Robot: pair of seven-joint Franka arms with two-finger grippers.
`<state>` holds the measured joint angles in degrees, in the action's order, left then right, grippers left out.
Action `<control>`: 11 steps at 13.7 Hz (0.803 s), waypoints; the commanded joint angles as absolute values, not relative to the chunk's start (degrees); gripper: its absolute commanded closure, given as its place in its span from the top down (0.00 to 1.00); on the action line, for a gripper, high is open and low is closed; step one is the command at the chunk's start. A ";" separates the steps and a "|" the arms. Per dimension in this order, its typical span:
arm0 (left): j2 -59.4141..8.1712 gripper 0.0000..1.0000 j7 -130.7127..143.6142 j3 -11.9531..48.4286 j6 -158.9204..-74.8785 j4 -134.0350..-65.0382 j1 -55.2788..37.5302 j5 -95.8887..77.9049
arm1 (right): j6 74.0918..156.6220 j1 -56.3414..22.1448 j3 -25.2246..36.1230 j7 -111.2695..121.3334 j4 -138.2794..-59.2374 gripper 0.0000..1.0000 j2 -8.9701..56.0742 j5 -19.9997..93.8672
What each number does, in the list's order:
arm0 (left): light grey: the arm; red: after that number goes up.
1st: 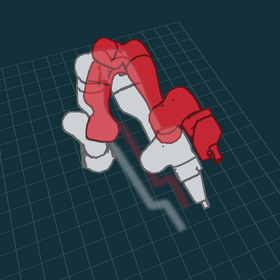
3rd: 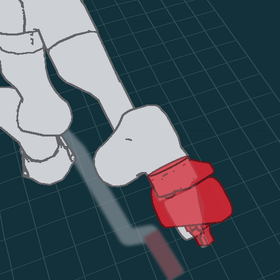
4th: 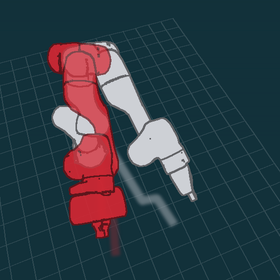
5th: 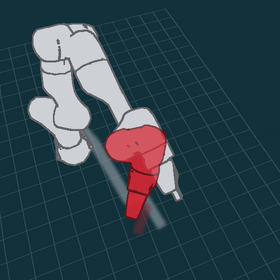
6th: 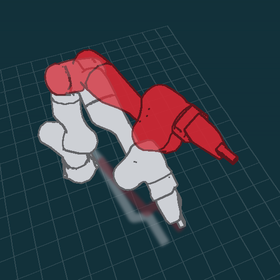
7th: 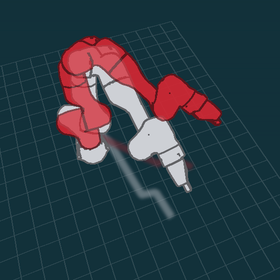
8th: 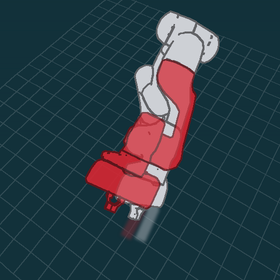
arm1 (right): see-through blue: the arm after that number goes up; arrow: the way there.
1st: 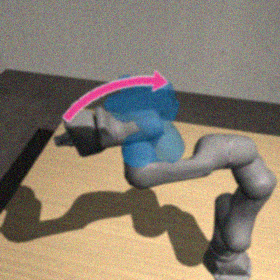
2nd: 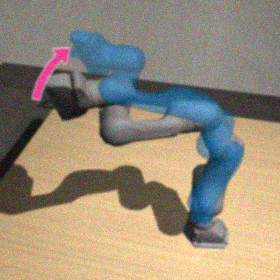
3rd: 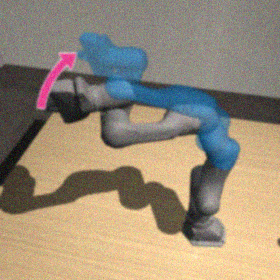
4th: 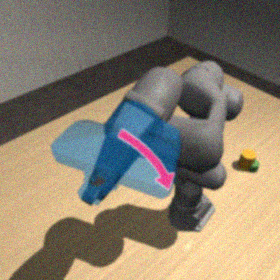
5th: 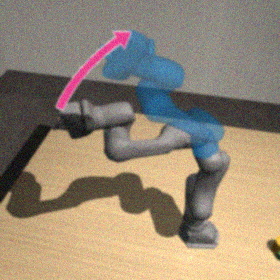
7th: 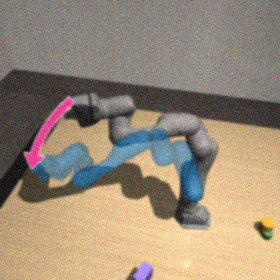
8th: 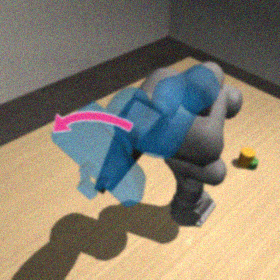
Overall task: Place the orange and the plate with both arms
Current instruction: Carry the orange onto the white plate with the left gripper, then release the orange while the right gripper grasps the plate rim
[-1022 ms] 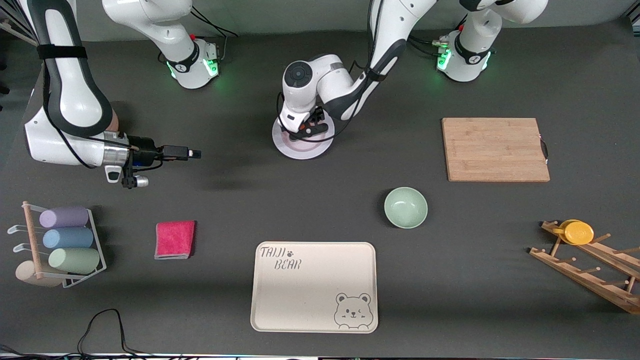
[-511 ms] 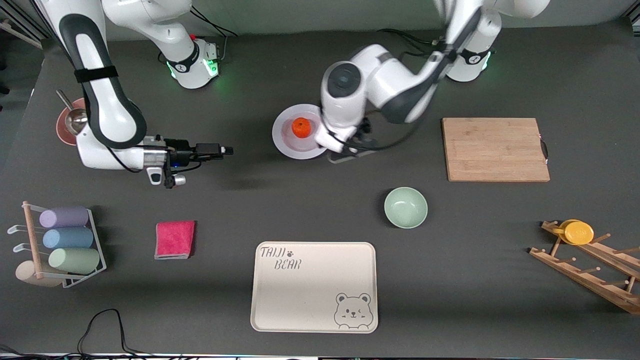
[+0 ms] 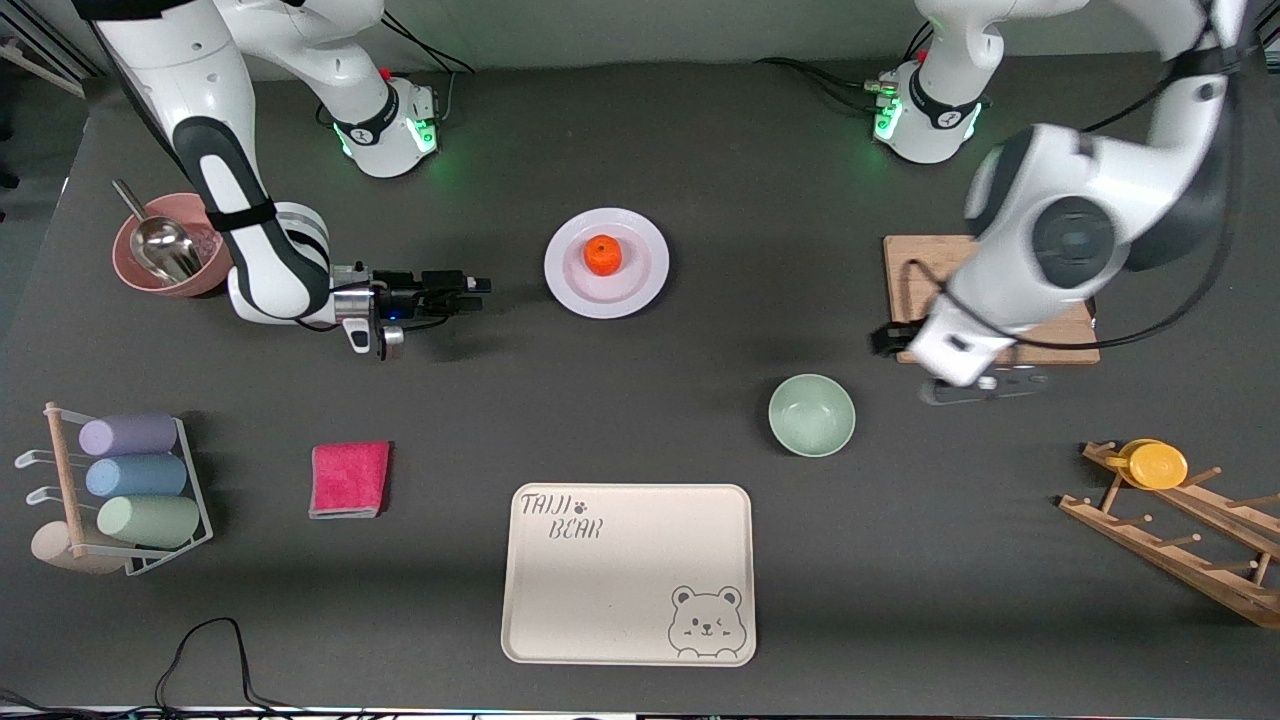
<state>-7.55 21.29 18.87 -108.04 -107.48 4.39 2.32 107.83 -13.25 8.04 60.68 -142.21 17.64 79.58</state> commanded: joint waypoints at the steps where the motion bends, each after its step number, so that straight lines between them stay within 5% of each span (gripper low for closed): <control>1: -2.56 1.00 13.74 19.78 -108.28 -111.44 9.65 2.37 | 106.35 -15.90 8.44 69.49 -143.43 1.00 20.03 86.02; 5: 3.06 1.00 9.40 18.81 -111.52 -118.37 12.22 1.24 | 106.44 -21.25 8.44 80.39 -143.79 1.00 24.33 95.24; 11: 8.00 1.00 5.37 15.30 -104.78 -115.59 12.13 -2.28 | 106.52 -25.93 8.17 83.75 -143.61 1.00 27.42 103.52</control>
